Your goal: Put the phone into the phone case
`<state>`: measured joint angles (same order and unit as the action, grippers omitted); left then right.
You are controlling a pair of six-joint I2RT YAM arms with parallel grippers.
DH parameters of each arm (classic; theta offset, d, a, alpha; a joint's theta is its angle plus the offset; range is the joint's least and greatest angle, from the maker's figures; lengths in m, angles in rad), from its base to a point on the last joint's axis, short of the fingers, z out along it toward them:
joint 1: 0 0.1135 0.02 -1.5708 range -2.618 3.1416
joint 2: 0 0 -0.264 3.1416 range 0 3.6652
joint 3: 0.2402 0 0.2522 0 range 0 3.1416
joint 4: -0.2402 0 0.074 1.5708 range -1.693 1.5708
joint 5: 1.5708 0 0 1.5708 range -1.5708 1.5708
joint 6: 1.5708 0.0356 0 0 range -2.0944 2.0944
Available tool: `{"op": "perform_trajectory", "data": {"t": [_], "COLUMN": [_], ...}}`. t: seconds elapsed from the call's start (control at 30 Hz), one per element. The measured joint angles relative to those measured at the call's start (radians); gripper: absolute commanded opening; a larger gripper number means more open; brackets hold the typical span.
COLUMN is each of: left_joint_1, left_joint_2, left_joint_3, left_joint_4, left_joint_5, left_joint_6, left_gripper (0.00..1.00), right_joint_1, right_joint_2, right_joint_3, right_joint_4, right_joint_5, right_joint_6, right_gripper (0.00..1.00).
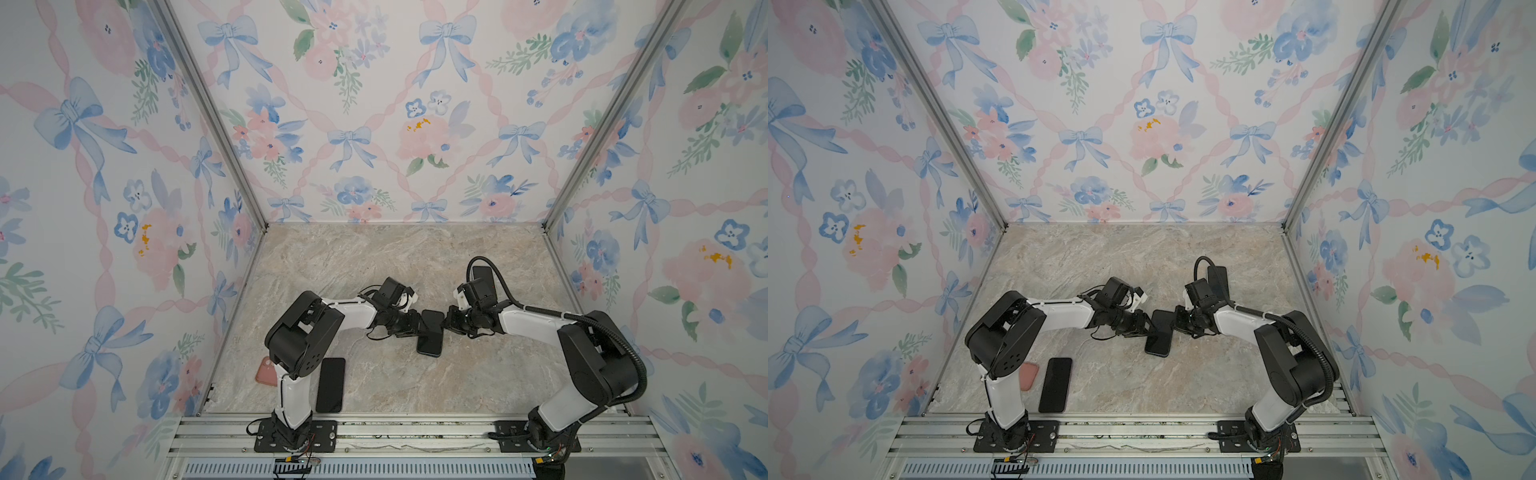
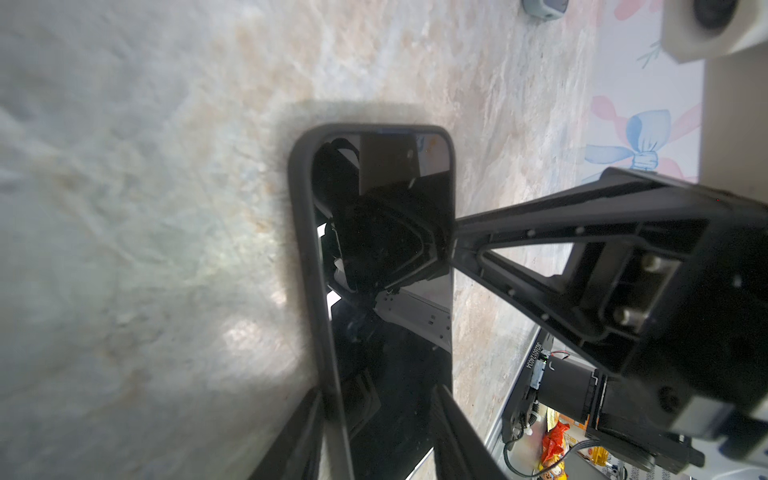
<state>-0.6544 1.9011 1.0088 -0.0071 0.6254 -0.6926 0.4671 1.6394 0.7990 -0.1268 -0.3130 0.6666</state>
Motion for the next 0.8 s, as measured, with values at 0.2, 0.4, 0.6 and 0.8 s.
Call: {"op": "perform_trajectory", "data": {"t": [0.2,0.4,0.6,0.8], "left_joint_1": [0.001,0.0,-0.003,-0.024], "left_joint_2": [-0.007,-0.066,-0.117,-0.124], "left_joint_3": [-0.021,-0.109,-0.177,-0.194], "left_joint_4": [0.028,0.053,0.055,0.062], "left_joint_5": [0.004,0.016,0.028,0.041], "left_joint_6": [0.0,-0.008,-0.027,-0.044], "left_gripper": [0.45,0.45,0.45,0.41], "right_joint_1": [0.011,0.026,0.057,0.119], "right_joint_2": [0.018,0.018,-0.087,-0.209], "right_joint_3": [0.042,0.108,0.101,-0.001], "right_joint_4": [-0.038,-0.127,-0.204,-0.212], "right_joint_5": [0.018,0.049,0.086,0.072], "right_joint_6": [-0.016,-0.076,-0.083,-0.049], "right_gripper": [0.15,0.25,0.32,0.36]}}
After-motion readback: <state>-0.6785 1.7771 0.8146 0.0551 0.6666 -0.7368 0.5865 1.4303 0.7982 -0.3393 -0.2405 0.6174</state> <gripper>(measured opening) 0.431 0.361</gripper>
